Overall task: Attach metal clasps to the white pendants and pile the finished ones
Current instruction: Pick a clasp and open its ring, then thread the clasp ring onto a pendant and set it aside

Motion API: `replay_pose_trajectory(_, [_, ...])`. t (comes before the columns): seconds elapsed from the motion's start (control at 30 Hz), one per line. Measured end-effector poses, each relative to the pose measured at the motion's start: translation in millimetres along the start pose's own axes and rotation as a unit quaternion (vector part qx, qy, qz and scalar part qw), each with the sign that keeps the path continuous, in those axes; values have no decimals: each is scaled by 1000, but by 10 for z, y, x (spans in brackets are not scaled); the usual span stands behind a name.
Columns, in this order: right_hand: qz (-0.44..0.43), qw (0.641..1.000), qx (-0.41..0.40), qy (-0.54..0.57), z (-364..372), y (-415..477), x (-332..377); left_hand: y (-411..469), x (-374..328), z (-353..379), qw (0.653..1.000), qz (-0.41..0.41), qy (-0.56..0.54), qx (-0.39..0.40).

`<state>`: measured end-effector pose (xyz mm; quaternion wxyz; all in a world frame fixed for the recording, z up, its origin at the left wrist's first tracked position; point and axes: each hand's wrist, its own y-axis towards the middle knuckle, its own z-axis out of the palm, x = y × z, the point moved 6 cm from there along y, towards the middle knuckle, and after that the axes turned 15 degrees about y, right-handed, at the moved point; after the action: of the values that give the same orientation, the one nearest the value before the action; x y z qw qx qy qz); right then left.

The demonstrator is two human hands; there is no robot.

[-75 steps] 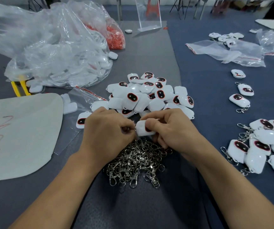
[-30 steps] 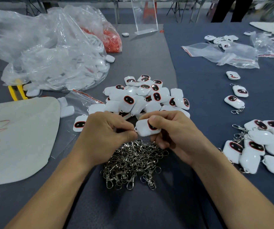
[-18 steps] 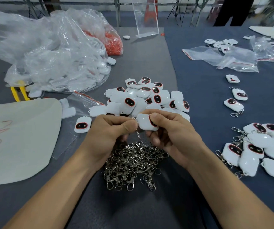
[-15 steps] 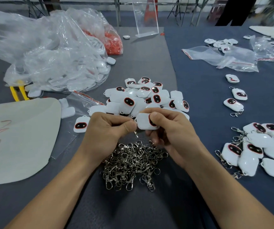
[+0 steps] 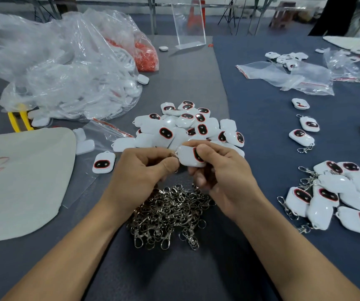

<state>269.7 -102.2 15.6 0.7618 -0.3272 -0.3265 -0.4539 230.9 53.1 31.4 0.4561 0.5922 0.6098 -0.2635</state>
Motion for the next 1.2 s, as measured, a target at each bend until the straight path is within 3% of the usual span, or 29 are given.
replay_pose_trajectory(0.13, [11,1000,10,19,-7,3,-4,12,13,34,994,-34,-103,32])
replay_pose_trajectory(0.4, [-3,1000,-2,-5,-65,47,2,-23,-39,-88,990,37,120,-68])
replay_pose_trajectory(0.67, [-8,1000,3,-7,-74,37,1,-26,-17,37,999,-26,-24,-28])
replay_pose_trajectory(0.77, [-47,998,6,-46,-60,27,33,-35,6,19,998,-40,-29,-31])
replay_pose_trajectory(0.8, [-71,995,5,-72,-61,27,54,-45,-11,3,999,-35,-5,-36])
replay_pose_trajectory(0.87, [-140,980,5,-144,-46,10,103,-54,-56,-21,989,9,143,-37])
replay_pose_trajectory(0.93, [-214,945,7,-247,-4,-40,124,-76,-161,-12,932,97,347,-44])
replay_pose_trajectory(1.0, [-251,908,20,-337,65,-93,93,-92,-217,34,884,170,434,-34])
replay_pose_trajectory(1.03, [-253,901,23,-350,83,-99,77,-100,-220,37,877,181,445,-27])
replay_pose_trajectory(1.1, [-220,933,12,-286,48,-49,76,-95,-166,-4,902,144,406,-32])
replay_pose_trajectory(1.2, [-112,988,-12,-105,-37,28,77,-34,-10,-53,989,-1,142,-32])
